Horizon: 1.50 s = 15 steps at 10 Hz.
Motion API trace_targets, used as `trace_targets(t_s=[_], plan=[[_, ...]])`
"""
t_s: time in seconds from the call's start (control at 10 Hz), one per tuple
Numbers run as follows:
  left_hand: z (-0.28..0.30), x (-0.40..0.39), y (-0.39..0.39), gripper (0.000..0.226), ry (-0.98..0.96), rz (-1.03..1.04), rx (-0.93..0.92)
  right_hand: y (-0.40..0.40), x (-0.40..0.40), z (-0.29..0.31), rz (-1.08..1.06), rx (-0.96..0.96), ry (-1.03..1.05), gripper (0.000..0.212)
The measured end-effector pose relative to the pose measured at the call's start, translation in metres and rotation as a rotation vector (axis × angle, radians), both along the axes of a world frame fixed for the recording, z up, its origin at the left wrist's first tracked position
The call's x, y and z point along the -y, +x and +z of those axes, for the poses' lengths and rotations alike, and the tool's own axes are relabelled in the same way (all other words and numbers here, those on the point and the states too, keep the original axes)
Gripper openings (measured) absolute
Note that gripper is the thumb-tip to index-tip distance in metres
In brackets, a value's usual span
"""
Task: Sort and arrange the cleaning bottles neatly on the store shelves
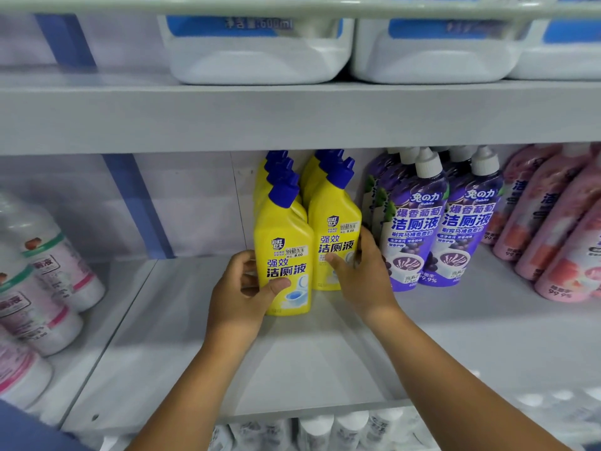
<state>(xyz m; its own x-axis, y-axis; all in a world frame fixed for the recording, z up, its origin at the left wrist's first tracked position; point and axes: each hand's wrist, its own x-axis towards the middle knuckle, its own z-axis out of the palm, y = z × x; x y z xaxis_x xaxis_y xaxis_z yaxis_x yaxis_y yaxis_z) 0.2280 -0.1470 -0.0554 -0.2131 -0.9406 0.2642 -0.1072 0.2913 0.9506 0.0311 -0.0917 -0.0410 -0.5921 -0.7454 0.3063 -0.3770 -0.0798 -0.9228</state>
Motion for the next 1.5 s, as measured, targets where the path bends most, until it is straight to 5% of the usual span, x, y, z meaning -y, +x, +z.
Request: trace_targets(t_s=[0.4,0.5,0.6,1.1,1.5], plan=[[-0.003,0.003,-0.004,0.051,-0.019,0.056,0.055,0.000,-0.002,0.003,0.015,-0.002,0.000,0.051],[-0.007,0.003,0.000,0.068,-0.065,0.036,0.168,-0.002,-0.002,-0.004,-0.010,-0.029,0.074,0.048],[-0.009,-0.001,0.001,0.059,-0.055,0.027,0.212,-0.001,-0.001,-0.018,-0.011,-0.038,0.184,0.047],[-0.023,-0.006,-0.001,0.045,0.031,0.036,0.068,-0.006,-0.006,-0.032,0.005,-0.103,0.224,0.035],[0.012,-0.007,0.003,0.035,0.172,-0.055,-0.098,0.010,-0.012,-0.013,-0.016,0.164,0.068,0.027]])
